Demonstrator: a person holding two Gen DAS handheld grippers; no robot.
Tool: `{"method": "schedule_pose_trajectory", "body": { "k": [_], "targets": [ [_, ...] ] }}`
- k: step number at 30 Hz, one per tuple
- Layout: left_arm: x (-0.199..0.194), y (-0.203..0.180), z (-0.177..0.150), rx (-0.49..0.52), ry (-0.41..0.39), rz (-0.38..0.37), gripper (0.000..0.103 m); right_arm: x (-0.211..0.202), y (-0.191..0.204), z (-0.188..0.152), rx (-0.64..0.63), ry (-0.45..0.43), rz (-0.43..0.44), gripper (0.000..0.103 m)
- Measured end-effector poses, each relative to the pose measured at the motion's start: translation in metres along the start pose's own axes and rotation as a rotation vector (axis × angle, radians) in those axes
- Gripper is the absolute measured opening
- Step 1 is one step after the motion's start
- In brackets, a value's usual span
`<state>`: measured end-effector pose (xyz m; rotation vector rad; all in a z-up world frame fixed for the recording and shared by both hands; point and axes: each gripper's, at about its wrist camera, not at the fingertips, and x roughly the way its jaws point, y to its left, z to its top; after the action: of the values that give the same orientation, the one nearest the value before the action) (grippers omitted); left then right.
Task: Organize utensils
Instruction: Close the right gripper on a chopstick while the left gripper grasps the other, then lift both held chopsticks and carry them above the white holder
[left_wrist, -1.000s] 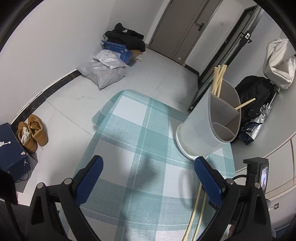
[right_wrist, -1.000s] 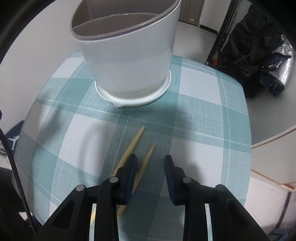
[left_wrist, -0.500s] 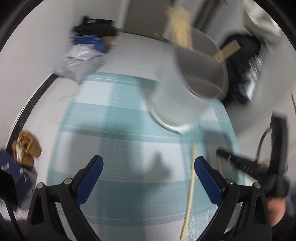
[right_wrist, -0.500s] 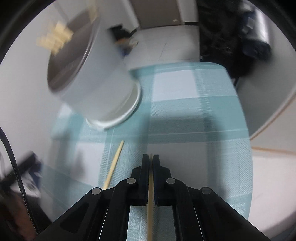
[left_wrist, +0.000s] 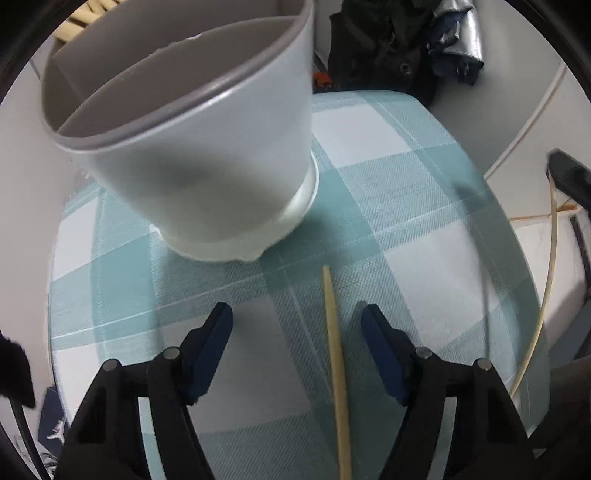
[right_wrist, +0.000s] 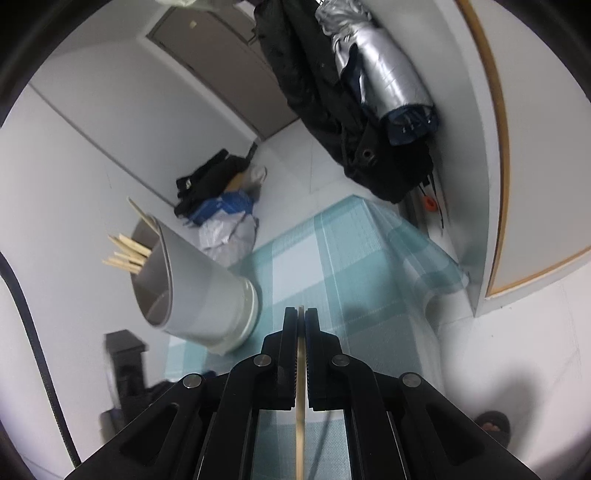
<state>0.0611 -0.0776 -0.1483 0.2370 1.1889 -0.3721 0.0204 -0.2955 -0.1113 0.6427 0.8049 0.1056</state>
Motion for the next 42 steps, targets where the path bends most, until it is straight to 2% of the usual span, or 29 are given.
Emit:
{"method": "schedule_pose_trajectory", "body": {
  "k": [4, 6, 9, 15, 18, 21, 24, 25, 29, 32, 36, 42],
  "targets": [
    [-0.001, 0.001, 0.000, -0.011, 0.013, -0.025, 0.053, -0.001, -0.006, 0.002, 0.003, -0.016, 0.017, 0.003],
    [-0.003, -0.004, 0.000, 0.016, 0.017, -0.037, 0.039, -0.002, -0.006, 0.005, -0.004, -0.026, 0.015, 0.003],
    [-0.003, -0.007, 0.001, 0.023, 0.033, -0.045, 0.027, -0.009, -0.007, 0.005, -0.011, -0.035, 0.016, 0.003],
    [-0.006, -0.009, -0.003, 0.016, 0.056, -0.061, 0.008, -0.011, -0.009, 0.003, -0.009, -0.038, 0.016, 0.003],
    [-0.005, -0.010, -0.005, 0.017, 0.052, -0.059, 0.003, -0.013, -0.008, 0.001, -0.017, -0.043, 0.017, 0.003],
    [-0.006, -0.010, -0.011, 0.020, 0.045, -0.052, 0.002, -0.014, -0.005, 0.000, -0.032, -0.046, 0.016, 0.003],
    [-0.009, -0.014, -0.001, 0.007, 0.043, -0.061, 0.002, -0.013, -0.002, -0.002, -0.050, -0.043, 0.012, 0.003],
    [-0.008, -0.023, 0.006, 0.001, 0.031, -0.054, 0.002, -0.013, 0.000, -0.003, -0.061, -0.044, 0.005, 0.003],
    [-0.023, -0.015, 0.002, -0.024, -0.029, -0.051, 0.002, -0.013, 0.005, -0.006, -0.090, -0.052, -0.010, 0.003],
    [-0.040, -0.009, 0.000, -0.036, -0.085, -0.042, 0.002, -0.016, 0.010, -0.009, -0.110, -0.071, -0.014, 0.003],
    [-0.076, 0.000, -0.011, -0.081, -0.172, -0.084, 0.002, -0.024, 0.022, -0.015, -0.151, -0.117, -0.005, 0.003],
    [-0.119, 0.015, -0.016, -0.149, -0.325, -0.135, 0.002, -0.046, 0.053, -0.028, -0.279, -0.228, 0.015, 0.003]
  ]
}}
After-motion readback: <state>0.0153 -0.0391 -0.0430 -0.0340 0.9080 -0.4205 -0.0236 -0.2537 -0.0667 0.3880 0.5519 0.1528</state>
